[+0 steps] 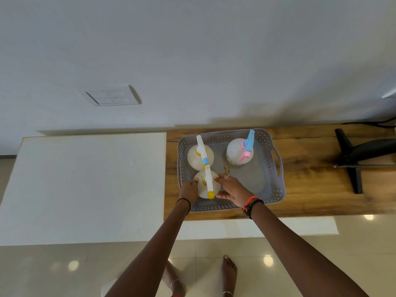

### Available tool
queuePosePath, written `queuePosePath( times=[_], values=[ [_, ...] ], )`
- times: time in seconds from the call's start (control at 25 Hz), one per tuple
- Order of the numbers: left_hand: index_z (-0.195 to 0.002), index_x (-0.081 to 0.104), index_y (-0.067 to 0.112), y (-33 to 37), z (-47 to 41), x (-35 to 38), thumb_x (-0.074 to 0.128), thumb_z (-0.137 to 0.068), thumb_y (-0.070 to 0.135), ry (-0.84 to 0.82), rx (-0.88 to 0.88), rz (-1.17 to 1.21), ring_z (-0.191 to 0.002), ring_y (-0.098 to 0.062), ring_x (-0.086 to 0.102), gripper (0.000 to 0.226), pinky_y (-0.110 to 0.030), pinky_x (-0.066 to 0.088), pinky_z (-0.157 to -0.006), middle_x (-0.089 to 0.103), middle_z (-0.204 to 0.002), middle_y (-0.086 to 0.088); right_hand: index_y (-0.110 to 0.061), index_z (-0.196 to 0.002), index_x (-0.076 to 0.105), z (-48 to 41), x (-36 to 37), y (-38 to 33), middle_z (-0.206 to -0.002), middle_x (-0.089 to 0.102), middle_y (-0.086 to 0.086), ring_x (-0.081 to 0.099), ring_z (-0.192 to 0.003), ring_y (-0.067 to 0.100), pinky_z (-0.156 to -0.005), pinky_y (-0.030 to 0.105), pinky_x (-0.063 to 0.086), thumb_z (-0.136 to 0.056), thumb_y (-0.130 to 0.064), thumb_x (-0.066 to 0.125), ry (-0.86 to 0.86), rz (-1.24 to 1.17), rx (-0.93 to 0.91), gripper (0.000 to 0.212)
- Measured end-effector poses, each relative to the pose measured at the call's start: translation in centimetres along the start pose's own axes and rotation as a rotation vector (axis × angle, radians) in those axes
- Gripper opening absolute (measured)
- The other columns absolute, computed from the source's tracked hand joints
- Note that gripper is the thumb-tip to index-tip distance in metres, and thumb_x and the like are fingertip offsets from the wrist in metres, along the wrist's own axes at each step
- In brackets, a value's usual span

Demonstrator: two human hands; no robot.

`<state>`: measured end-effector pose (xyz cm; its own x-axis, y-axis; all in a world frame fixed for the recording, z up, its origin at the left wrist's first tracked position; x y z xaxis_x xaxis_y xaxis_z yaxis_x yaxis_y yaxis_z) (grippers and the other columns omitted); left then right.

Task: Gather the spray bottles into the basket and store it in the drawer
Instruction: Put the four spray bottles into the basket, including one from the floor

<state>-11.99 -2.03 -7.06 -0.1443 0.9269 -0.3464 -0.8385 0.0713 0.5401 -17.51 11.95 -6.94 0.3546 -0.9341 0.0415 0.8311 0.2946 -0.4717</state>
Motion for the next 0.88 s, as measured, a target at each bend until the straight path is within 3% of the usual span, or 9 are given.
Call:
queuePosePath(
  times=[0.28,0.44,0.6,0.68,0.8,0.88],
  values=[
    [-0.131,0.046,-0.008,-0.6,-0.1,0.0,0.035,-0.102,0.028,-0.002,-0.109,-0.034,-0.125,-0.04,0.051,0.047,-0.045,0.044,-0.106,0.053,-0.134,-0.028,-0.012,-0.138,0.045,-0.1,0.3,0.3,-0.137,0.05,0.016,0.053,-0.123,0.032,-0.094,0.041,0.052,-0.096,-0.025,0.052,-0.051,0.046,0.019,0.045],
    [-0.132,0.046,-0.006,-0.5,0.3,0.2,0.032,-0.102,0.025,0.014,-0.105,-0.055,-0.125,-0.037,0.051,0.046,-0.041,0.043,-0.103,0.053,-0.135,-0.026,-0.015,-0.138,0.044,0.3,0.4,0.2,-0.128,0.051,0.012,0.056,-0.109,0.029,-0.094,0.039,0.051,-0.095,-0.03,0.051,-0.043,0.093,0.034,0.046],
    [-0.134,0.043,-0.006,-0.2,1.4,0.0,0.032,-0.102,0.021,0.014,-0.095,-0.074,-0.126,-0.036,0.049,0.044,-0.039,0.042,-0.102,0.051,-0.137,-0.025,-0.014,-0.133,0.046,1.0,-0.2,0.7,-0.128,0.051,0.011,0.053,-0.117,0.03,-0.096,0.04,0.049,-0.096,-0.033,0.047,0.043,0.087,0.021,0.042],
    [-0.131,0.046,-0.009,-0.2,2.3,-0.4,0.034,-0.101,0.016,0.017,-0.087,-0.061,-0.126,-0.038,0.05,0.041,-0.042,0.042,-0.103,0.052,-0.135,-0.027,-0.011,-0.131,0.047,1.6,-0.9,1.2,-0.116,0.052,0.008,0.054,-0.114,0.029,-0.094,0.039,0.05,-0.097,-0.03,0.046,0.115,0.061,0.006,0.04],
    [-0.128,0.046,-0.012,-0.3,4.2,-1.6,0.037,-0.098,0.011,0.054,-0.055,0.027,-0.121,-0.042,0.052,0.038,-0.046,0.045,-0.099,0.053,-0.132,-0.032,-0.004,-0.128,0.05,3.1,-1.7,2.1,-0.089,0.052,0.006,0.053,-0.09,0.022,-0.094,0.041,0.051,-0.097,-0.021,0.044,0.209,0.035,-0.053,0.036],
    [-0.128,0.046,-0.008,-0.8,6.5,-2.1,0.04,-0.097,0.012,0.087,-0.036,0.119,-0.113,-0.037,0.056,0.037,-0.044,0.047,-0.093,0.054,-0.13,-0.03,0.0,-0.127,0.05,4.6,-2.3,3.0,-0.089,0.051,0.008,0.051,-0.088,0.022,-0.087,0.041,0.052,-0.097,-0.017,0.042,0.26,0.042,-0.062,0.035]
  ],
)
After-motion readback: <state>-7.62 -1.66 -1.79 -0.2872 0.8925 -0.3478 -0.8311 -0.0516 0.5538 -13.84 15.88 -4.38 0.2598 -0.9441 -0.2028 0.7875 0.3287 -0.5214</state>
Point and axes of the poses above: each hand's wrist, its own z-axis away from the middle knuckle, its own x-axis out of the palm, y = z × x, the point moved 4 cm from there along -z, towards the middle knuckle
